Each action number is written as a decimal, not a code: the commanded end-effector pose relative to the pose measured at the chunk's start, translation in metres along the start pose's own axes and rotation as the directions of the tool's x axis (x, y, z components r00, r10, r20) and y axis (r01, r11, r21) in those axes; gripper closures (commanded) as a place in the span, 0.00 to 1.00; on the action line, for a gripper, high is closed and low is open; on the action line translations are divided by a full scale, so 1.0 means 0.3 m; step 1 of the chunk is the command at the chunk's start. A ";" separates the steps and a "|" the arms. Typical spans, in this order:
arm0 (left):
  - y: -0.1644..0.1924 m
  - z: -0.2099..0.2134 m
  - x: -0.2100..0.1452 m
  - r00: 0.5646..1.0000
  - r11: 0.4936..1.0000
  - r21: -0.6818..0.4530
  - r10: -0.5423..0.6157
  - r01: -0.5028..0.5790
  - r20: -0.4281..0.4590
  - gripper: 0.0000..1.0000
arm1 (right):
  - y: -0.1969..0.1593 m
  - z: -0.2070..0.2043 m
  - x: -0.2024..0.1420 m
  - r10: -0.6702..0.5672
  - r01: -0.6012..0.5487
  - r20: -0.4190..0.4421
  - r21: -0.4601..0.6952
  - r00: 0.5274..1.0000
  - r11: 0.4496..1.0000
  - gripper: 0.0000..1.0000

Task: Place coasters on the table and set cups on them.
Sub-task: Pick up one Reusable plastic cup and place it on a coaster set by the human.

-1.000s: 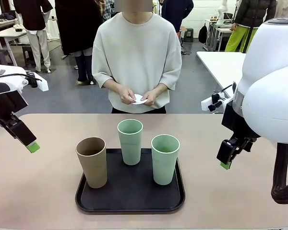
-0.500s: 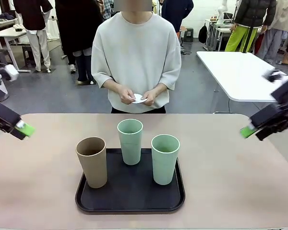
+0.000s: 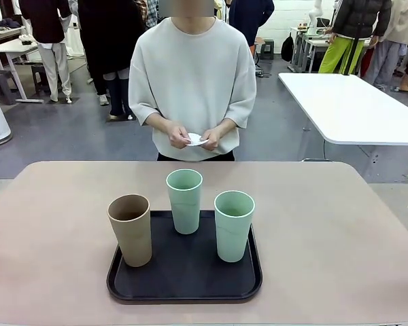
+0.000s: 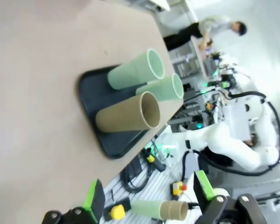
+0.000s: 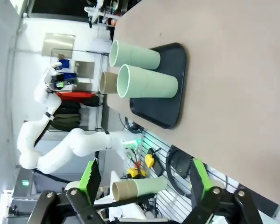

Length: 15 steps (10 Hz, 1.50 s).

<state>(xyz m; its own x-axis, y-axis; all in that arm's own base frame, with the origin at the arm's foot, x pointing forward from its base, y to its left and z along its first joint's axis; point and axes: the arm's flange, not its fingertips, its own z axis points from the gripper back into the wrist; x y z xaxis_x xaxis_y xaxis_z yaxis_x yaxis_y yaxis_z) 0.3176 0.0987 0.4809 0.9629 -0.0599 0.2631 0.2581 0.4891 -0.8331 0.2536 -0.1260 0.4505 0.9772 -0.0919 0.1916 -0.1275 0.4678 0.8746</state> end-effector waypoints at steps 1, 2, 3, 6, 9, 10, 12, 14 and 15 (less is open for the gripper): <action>-0.015 0.058 -0.002 0.998 0.999 0.012 0.035 -0.034 -0.046 0.00 | -0.009 -0.018 -0.068 0.026 -0.027 0.034 0.039 0.999 0.999 0.00; 0.002 0.072 -0.015 0.999 0.999 0.007 0.041 -0.041 -0.036 0.00 | -0.016 0.009 -0.073 0.029 -0.031 0.028 0.048 0.999 0.998 0.00; 0.018 0.093 -0.030 0.998 0.998 0.009 0.058 -0.058 -0.026 0.00 | -0.007 0.027 -0.082 0.036 -0.037 0.024 0.036 0.999 0.999 0.00; 0.055 0.121 -0.057 0.994 0.995 0.007 0.104 -0.104 -0.019 0.00 | 0.006 0.025 -0.091 0.045 -0.045 -0.001 0.033 0.999 0.998 0.00; 0.043 0.114 -0.056 0.996 0.996 -0.002 0.091 -0.091 -0.003 0.00 | 0.004 0.055 -0.078 0.021 -0.021 0.000 0.019 1.000 1.000 0.00; 0.043 0.114 -0.056 0.996 0.996 -0.002 0.091 -0.091 -0.003 0.00 | 0.004 0.055 -0.078 0.021 -0.021 0.000 0.019 1.000 1.000 0.00; 0.043 0.114 -0.056 0.996 0.996 -0.002 0.091 -0.091 -0.003 0.00 | 0.004 0.055 -0.078 0.021 -0.021 0.000 0.019 1.000 1.000 0.00; 0.043 0.114 -0.056 0.996 0.996 -0.002 0.091 -0.091 -0.003 0.00 | 0.004 0.055 -0.078 0.021 -0.021 0.000 0.019 1.000 1.000 0.00; 0.043 0.114 -0.056 0.996 0.996 -0.002 0.091 -0.091 -0.003 0.00 | 0.004 0.055 -0.078 0.021 -0.021 0.000 0.019 1.000 1.000 0.00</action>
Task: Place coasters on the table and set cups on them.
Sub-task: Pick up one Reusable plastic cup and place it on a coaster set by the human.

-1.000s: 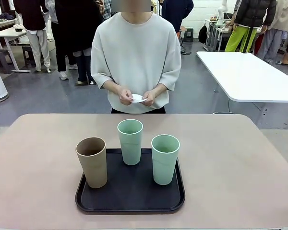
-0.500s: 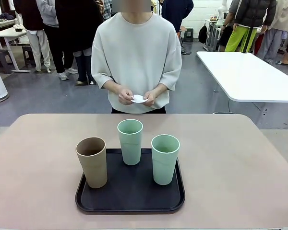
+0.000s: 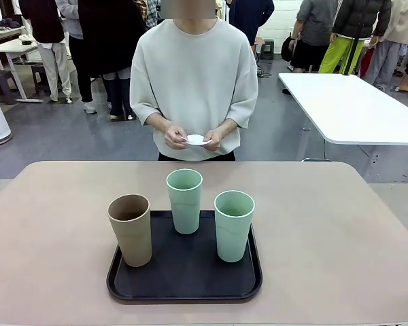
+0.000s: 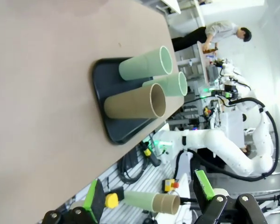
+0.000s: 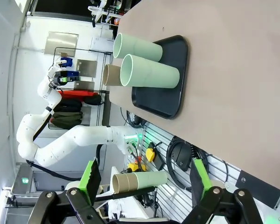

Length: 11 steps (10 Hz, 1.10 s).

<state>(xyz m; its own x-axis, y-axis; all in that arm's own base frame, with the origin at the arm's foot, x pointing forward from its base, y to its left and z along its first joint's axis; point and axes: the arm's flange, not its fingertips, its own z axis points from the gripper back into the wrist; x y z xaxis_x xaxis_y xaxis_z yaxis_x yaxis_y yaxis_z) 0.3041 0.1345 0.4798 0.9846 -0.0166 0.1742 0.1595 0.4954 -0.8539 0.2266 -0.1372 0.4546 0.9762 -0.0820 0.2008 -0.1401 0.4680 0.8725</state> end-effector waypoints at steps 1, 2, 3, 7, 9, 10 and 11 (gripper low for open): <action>-0.007 0.008 -0.005 1.000 1.000 -0.005 -0.010 0.010 0.005 0.00 | -0.002 0.001 0.005 0.009 -0.009 0.005 0.018 1.000 1.000 0.00; -0.007 0.008 -0.005 1.000 1.000 -0.005 -0.010 0.010 0.005 0.00 | -0.002 0.001 0.005 0.009 -0.009 0.005 0.018 1.000 1.000 0.00; -0.007 0.008 -0.005 1.000 1.000 -0.005 -0.010 0.010 0.005 0.00 | -0.002 0.001 0.005 0.009 -0.009 0.005 0.018 1.000 1.000 0.00; -0.007 0.008 -0.005 1.000 1.000 -0.005 -0.010 0.010 0.005 0.00 | -0.002 0.001 0.005 0.009 -0.009 0.005 0.018 1.000 1.000 0.00; -0.007 0.008 -0.005 1.000 1.000 -0.005 -0.010 0.010 0.005 0.00 | -0.002 0.001 0.005 0.009 -0.009 0.005 0.018 1.000 1.000 0.00; -0.007 0.008 -0.005 1.000 1.000 -0.005 -0.010 0.010 0.005 0.00 | -0.002 0.001 0.005 0.009 -0.009 0.005 0.018 1.000 1.000 0.00; -0.007 0.008 -0.005 1.000 1.000 -0.005 -0.010 0.010 0.005 0.00 | -0.002 0.001 0.005 0.009 -0.009 0.005 0.018 1.000 1.000 0.00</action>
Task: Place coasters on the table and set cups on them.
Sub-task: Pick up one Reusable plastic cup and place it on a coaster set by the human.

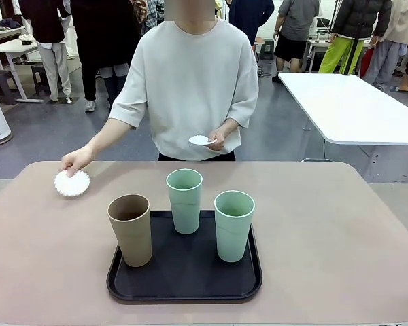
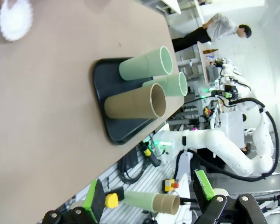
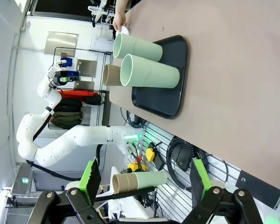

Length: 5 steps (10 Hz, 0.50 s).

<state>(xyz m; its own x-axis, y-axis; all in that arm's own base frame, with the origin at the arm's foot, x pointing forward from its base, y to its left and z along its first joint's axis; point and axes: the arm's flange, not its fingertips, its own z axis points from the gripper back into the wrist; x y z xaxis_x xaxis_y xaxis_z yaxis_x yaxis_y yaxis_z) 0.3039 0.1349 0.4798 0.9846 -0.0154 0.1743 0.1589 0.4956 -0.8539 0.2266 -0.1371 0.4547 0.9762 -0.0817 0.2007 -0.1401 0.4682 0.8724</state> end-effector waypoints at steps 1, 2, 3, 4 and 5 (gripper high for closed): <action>-0.007 0.006 -0.004 1.000 1.000 -0.005 -0.010 0.010 0.004 0.00 | -0.003 0.001 0.004 0.008 -0.009 0.005 0.018 1.000 1.000 0.00; -0.007 0.006 -0.004 1.000 1.000 -0.005 -0.010 0.010 0.004 0.00 | -0.003 0.001 0.004 0.008 -0.009 0.005 0.018 1.000 1.000 0.00; -0.007 0.006 -0.004 1.000 1.000 -0.005 -0.010 0.010 0.004 0.00 | -0.003 0.001 0.004 0.008 -0.009 0.005 0.018 1.000 1.000 0.00; -0.007 0.006 -0.004 1.000 1.000 -0.005 -0.010 0.010 0.004 0.00 | -0.003 0.001 0.004 0.008 -0.009 0.005 0.018 1.000 1.000 0.00; -0.007 0.006 -0.004 1.000 1.000 -0.005 -0.010 0.010 0.004 0.00 | -0.003 0.001 0.004 0.008 -0.009 0.005 0.018 1.000 1.000 0.00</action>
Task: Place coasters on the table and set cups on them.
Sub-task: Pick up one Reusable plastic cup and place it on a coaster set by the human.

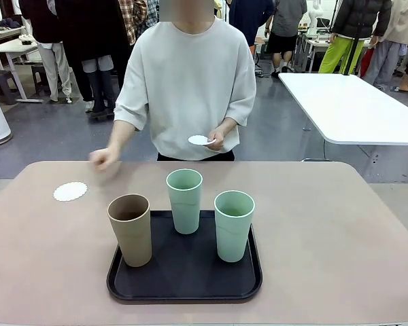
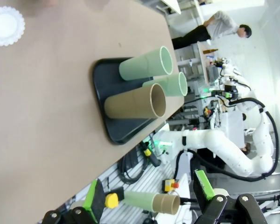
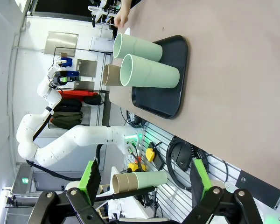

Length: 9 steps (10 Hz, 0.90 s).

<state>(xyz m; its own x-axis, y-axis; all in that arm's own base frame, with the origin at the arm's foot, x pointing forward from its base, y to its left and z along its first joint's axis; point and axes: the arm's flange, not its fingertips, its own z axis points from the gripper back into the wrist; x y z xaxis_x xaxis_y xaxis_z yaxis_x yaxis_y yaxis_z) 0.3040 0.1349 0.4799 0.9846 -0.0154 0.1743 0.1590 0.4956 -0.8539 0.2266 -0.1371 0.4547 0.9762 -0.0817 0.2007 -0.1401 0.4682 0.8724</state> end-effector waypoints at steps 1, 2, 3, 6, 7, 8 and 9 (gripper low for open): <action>-0.007 0.006 -0.004 1.000 1.000 -0.005 -0.010 0.010 0.004 0.00 | -0.002 0.001 0.004 0.008 -0.009 0.005 0.018 1.000 1.000 0.00; -0.007 0.006 -0.004 1.000 1.000 -0.005 -0.010 0.010 0.004 0.00 | -0.002 0.001 0.004 0.008 -0.009 0.005 0.018 1.000 1.000 0.00; -0.007 0.006 -0.004 1.000 1.000 -0.005 -0.010 0.010 0.004 0.00 | -0.002 0.001 0.004 0.008 -0.009 0.005 0.018 1.000 1.000 0.00; -0.049 -0.096 0.061 0.928 0.823 0.446 -0.370 0.352 -0.049 0.00 | -0.002 0.001 0.004 0.008 -0.009 0.005 0.018 1.000 1.000 0.00; -0.081 -0.149 0.087 0.864 0.736 0.471 -0.487 0.486 -0.131 0.00 | -0.002 0.001 0.004 0.008 -0.009 0.005 0.018 1.000 1.000 0.00; -0.124 -0.195 0.099 0.781 0.620 0.511 -0.595 0.596 -0.190 0.00 | -0.002 0.001 0.004 0.008 -0.009 0.005 0.018 1.000 1.000 0.00; -0.169 -0.238 0.096 0.688 0.511 0.514 -0.684 0.688 -0.241 0.00 | -0.002 0.001 0.004 0.008 -0.009 0.005 0.018 1.000 1.000 0.00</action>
<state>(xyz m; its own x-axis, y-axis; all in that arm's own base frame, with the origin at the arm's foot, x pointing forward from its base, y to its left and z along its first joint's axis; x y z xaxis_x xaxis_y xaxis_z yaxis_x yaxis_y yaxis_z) 0.3385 0.0590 0.5075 0.7423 -0.4729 0.4747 0.6364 0.7193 -0.2786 0.2267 -0.1370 0.4546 0.9766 -0.0813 0.1993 -0.1390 0.4688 0.8723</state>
